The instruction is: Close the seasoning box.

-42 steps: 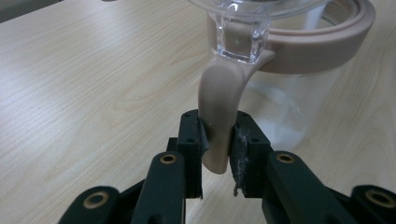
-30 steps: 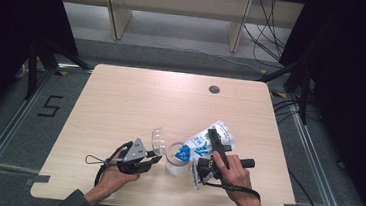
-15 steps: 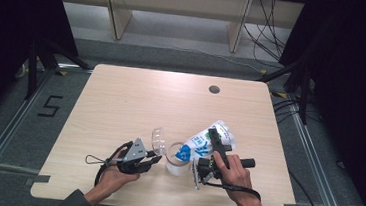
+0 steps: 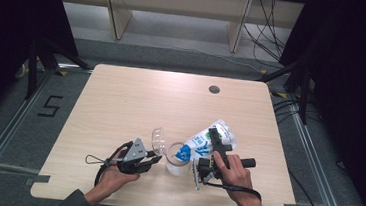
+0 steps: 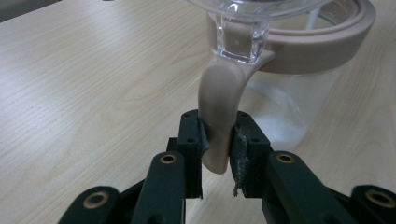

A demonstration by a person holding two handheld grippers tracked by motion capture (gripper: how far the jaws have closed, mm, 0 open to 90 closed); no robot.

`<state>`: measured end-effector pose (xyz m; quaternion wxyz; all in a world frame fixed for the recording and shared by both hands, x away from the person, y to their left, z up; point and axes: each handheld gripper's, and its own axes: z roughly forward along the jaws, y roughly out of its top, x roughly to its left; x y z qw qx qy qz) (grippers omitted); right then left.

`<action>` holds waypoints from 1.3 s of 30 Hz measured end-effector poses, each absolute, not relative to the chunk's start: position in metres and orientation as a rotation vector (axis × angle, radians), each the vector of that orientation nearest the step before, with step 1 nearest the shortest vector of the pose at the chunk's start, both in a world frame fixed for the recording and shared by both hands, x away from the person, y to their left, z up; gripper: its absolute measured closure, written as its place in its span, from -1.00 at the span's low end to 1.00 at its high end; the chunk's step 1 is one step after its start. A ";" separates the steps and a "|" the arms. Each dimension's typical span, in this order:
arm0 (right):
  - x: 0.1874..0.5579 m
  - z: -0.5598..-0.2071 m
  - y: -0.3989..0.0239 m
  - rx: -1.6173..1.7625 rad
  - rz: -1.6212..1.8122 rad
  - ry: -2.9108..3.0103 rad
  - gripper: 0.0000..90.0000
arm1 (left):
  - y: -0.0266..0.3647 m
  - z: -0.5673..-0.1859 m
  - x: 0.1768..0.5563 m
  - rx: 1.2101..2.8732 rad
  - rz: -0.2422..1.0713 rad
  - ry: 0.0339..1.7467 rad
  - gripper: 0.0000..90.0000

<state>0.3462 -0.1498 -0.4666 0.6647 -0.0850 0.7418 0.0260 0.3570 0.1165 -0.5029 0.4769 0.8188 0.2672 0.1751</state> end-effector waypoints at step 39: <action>0.345 -0.470 -0.151 -0.188 0.042 1.671 0.17 | 0.117 -0.503 0.357 2.005 0.426 0.648 0.66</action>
